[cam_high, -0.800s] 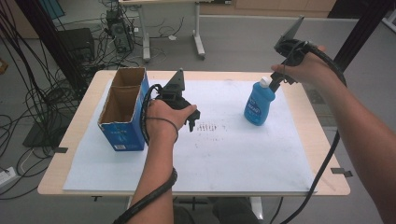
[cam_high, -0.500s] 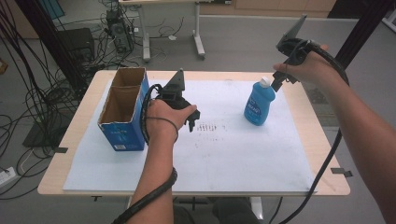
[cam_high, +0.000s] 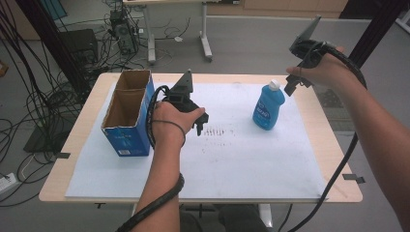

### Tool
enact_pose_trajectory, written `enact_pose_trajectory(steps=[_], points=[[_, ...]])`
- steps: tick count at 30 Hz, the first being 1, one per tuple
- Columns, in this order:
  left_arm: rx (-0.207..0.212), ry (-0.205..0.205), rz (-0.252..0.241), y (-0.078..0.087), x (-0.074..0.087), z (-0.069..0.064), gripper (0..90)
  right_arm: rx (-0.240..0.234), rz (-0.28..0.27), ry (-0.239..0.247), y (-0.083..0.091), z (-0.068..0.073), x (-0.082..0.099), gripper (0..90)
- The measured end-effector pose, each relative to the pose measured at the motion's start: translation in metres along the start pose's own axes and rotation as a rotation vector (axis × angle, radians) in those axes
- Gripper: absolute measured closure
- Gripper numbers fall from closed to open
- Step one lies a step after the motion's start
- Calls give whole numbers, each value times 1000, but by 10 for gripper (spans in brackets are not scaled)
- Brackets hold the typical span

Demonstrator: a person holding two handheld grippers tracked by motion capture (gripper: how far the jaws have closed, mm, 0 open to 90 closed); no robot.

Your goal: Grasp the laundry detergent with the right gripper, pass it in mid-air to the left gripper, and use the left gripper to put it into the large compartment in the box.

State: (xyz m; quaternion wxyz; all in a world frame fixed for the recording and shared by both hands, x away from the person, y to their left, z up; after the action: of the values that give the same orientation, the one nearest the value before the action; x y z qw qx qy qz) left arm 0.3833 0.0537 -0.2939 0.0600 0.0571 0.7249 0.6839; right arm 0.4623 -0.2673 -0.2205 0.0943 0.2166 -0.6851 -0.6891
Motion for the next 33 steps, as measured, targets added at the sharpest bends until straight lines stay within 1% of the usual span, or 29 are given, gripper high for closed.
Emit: enact_pose_trajectory(steps=[5,10,11,13,15,18,19,23,27,28,33], points=[[3,-9,-4,0,-1,-2,62,-13,0,9,0,-4,3,60],[-6,-15,-18,2,-3,-2,62,-6,-24,21,2,-11,3,53],[-5,-15,-22,3,-3,-2,62,-6,-38,27,1,-13,3,50],[-4,-22,-22,3,-4,-3,62,-6,-39,32,0,-15,4,50],[0,-27,-24,2,-4,-4,63,-14,-63,53,-6,-16,5,50],[-4,-37,-27,1,-5,-7,63,-6,-90,70,-15,-18,6,50],[-3,-46,-25,1,-5,-7,63,-6,-90,70,-15,-18,6,50],[-4,-60,-30,2,-5,-11,62,-2,-122,79,-27,-21,7,49],[-4,-61,-35,4,-5,-10,62,-8,-133,80,-37,-23,10,48],[-5,-59,-37,4,-5,-10,62,-13,-145,79,-40,-23,11,47],[-4,-56,-40,3,-4,-7,61,-5,-171,91,-47,-26,12,47]])
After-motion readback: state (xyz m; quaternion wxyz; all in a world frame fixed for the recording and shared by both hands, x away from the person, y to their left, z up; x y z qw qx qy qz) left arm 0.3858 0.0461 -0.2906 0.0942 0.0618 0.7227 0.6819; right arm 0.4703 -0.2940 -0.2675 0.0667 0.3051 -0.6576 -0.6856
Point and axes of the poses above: each handheld gripper's, and its own axes: y roughly backward along the jaws, x roughly out of its underside, z roughly to its left, the point moved 5 cm from there along -y, roughly forward along the jaws, and after that the axes turned 2 degrees about -y, right-handed, at the moved point
